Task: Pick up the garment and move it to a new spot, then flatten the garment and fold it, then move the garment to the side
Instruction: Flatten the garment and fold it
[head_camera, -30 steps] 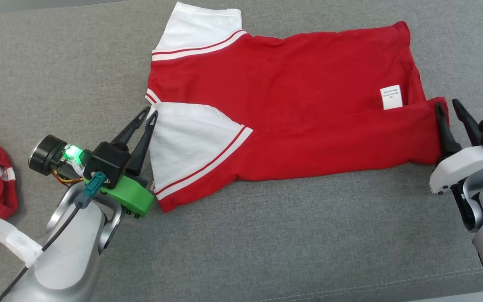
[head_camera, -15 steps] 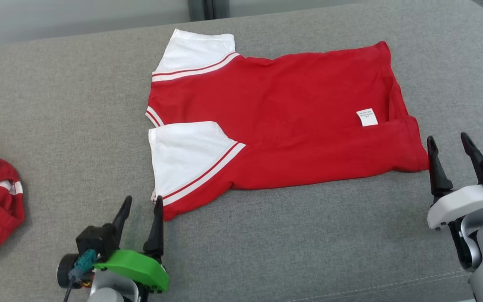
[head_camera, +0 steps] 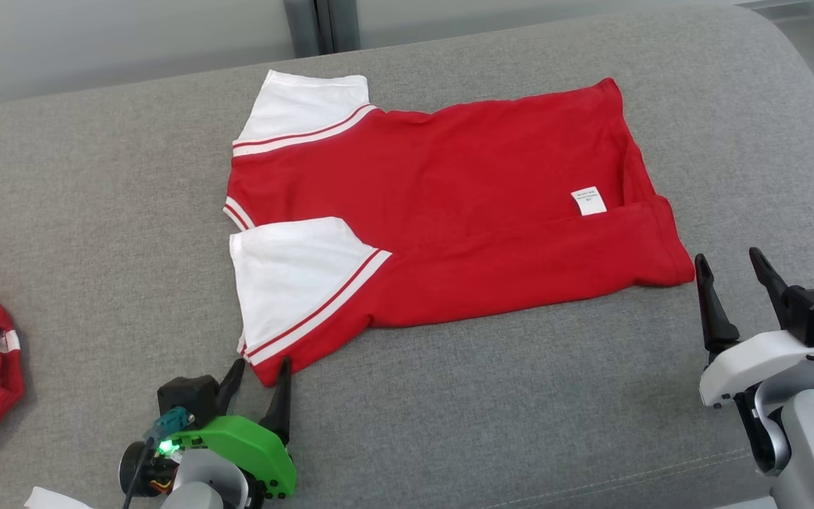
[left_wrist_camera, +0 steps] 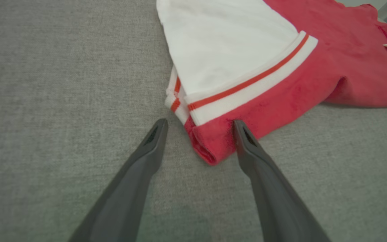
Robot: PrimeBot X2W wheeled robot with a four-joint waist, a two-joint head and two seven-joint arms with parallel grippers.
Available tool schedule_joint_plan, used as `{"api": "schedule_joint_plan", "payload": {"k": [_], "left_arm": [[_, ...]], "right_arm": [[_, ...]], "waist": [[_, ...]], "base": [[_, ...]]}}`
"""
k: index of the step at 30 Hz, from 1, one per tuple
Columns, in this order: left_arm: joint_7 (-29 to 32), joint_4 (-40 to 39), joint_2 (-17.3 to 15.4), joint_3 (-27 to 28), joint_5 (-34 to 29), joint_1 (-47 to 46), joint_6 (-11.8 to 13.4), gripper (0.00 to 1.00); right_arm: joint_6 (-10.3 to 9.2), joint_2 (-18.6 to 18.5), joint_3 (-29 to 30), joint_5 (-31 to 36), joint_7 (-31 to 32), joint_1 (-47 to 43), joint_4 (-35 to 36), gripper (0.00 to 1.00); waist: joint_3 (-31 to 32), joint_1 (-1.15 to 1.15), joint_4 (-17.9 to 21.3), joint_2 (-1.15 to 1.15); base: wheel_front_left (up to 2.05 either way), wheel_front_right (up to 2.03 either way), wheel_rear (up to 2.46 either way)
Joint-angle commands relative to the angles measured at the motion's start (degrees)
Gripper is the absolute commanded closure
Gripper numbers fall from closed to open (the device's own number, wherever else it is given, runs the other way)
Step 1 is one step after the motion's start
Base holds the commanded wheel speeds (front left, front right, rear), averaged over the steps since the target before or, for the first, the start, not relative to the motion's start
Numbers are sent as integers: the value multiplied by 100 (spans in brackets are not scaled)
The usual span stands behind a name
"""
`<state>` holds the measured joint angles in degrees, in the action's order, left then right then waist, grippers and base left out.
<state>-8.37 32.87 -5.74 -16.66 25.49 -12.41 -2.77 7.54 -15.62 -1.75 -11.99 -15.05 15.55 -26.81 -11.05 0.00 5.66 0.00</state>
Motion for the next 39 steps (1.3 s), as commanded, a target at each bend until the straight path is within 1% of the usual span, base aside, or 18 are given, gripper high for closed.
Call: {"api": "schedule_joint_plan", "payload": {"k": [1, 4, 7, 14, 17, 22, 24, 25, 26, 28, 30, 35, 39], "left_arm": [[-11, 90, 14, -10, 22, -33, 27, 100], [-99, 87, 10, -10, 73, -11, -27, 100], [-172, -22, -68, -18, 61, 55, -44, 100], [-77, -318, -197, -89, 38, 97, -70, 100], [-55, -430, -231, -118, 9, 45, -72, 100], [-43, -592, -245, -199, -46, -71, -72, 100], [-54, -630, -245, -227, -68, -113, -63, 100], [-63, -648, -251, -240, -74, -129, -62, 100], [-83, -657, -256, -243, -83, -138, -53, 100], [-120, -676, -283, -244, -95, -149, -34, 100], [-183, -706, -306, -237, -102, -123, -15, 100], [-308, -926, -387, -217, -104, 145, 38, 100], [-225, -1197, -432, -260, -49, 476, 74, 100]], "right_arm": [[-10, 31, -29, -47, -18, 12, -80, 0], [-10, 98, -27, -179, -18, 74, -312, 0], [-10, 161, 5, -324, -18, 153, -625, 0], [-10, 242, 66, -765, -18, 572, -1422, 0], [-10, 315, 32, -1083, -19, 806, -1814, 0], [-10, 325, -161, -1547, -18, 1207, -2471, 0], [-10, 298, -259, -1696, -18, 1321, -2633, 1], [-11, 285, -324, -1770, -18, 1352, -2711, 20], [-11, 285, -386, -1827, -17, 1370, -2754, 100], [-11, 290, -542, -1971, -8, 1370, -2781, 100], [-11, 192, -684, -2087, -4, 1320, -2678, 100], [-11, -35, -868, -2234, -11, 1047, -2199, 100], [-11, -210, -985, -2406, -12, 745, -1884, 100]], "waist": [[22, 0, 20, 0], [68, 0, 13, 0], [104, 0, -35, 0], [30, 0, -222, 0], [-61, 0, -268, 0], [-235, 0, -363, 0], [-288, 0, -397, 0], [-304, 0, -415, 0], [-310, 0, -427, 0], [-308, 0, -446, 0], [-274, 0, -451, 0], [-96, 0, -420, 0], [79, 0, -437, 0]], "base": [[0, 0, 0], [0, 0, 0], [0, 0, 0], [0, 0, 0], [0, 0, 0], [0, 0, 0], [0, 0, 0], [0, 0, 0], [0, 0, 0], [0, 0, 0], [0, 0, 0], [0, 0, 0], [0, 0, 0]]}}
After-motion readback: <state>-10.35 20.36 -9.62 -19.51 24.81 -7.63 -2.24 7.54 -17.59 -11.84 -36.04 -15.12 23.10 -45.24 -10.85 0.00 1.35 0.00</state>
